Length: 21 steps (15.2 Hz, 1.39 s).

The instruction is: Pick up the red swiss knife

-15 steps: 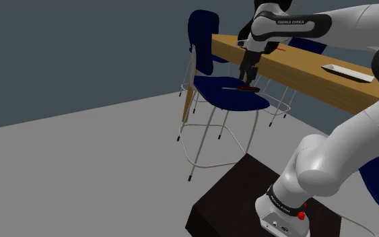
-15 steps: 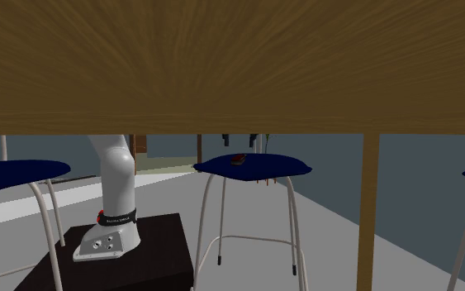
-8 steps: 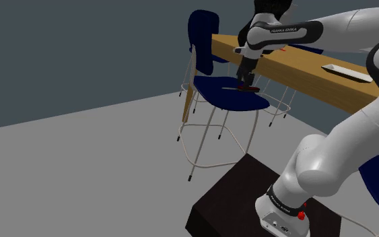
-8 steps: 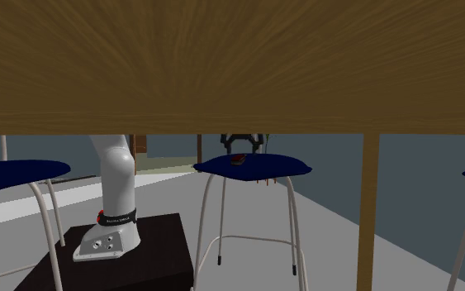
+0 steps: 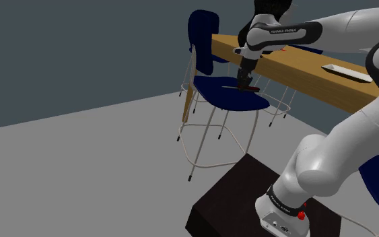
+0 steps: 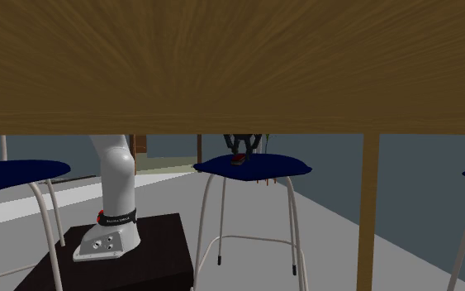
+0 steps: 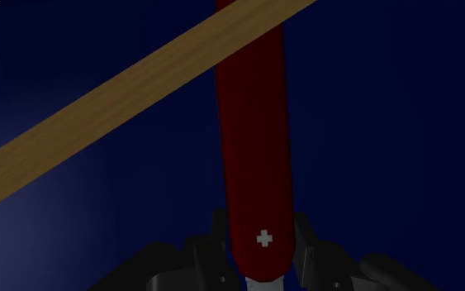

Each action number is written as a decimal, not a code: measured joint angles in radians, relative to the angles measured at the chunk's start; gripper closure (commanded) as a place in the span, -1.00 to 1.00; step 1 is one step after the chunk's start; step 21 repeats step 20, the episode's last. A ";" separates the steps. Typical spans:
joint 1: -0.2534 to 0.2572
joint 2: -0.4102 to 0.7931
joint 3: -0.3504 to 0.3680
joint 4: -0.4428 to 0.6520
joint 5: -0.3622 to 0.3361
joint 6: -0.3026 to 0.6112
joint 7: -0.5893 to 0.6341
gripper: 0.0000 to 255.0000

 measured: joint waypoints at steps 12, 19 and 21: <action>0.004 -0.007 0.014 0.077 0.001 -0.093 0.002 1.00; 0.008 -0.003 0.021 0.176 0.008 -0.189 -0.006 1.00; 0.008 0.001 0.020 0.187 0.009 -0.196 -0.009 1.00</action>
